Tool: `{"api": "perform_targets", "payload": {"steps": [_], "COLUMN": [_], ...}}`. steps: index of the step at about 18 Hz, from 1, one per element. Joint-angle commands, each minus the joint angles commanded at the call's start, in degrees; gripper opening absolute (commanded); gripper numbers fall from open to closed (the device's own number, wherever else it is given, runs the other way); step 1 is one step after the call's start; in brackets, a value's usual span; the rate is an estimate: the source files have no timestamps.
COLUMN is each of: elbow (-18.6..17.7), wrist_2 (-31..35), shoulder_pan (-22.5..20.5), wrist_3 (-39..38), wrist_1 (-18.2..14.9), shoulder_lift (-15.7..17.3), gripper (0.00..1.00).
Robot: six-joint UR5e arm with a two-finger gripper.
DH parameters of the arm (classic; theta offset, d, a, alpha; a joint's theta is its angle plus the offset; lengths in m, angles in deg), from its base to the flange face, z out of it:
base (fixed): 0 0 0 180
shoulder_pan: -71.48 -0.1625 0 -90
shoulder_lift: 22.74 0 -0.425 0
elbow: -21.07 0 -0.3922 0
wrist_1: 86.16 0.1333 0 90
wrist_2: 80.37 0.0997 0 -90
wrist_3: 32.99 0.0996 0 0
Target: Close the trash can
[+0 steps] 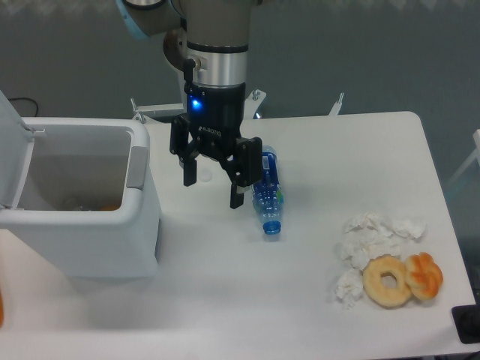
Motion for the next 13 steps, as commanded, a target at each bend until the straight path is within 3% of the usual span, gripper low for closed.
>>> {"api": "perform_targets", "payload": {"steps": [13], "elbow": [1.76], "wrist_2": [-0.79], "shoulder_pan": [1.49], "wrist_3": [-8.16], "wrist_1": [0.35], "shoulder_lift": [0.62], "gripper": [1.0]}}
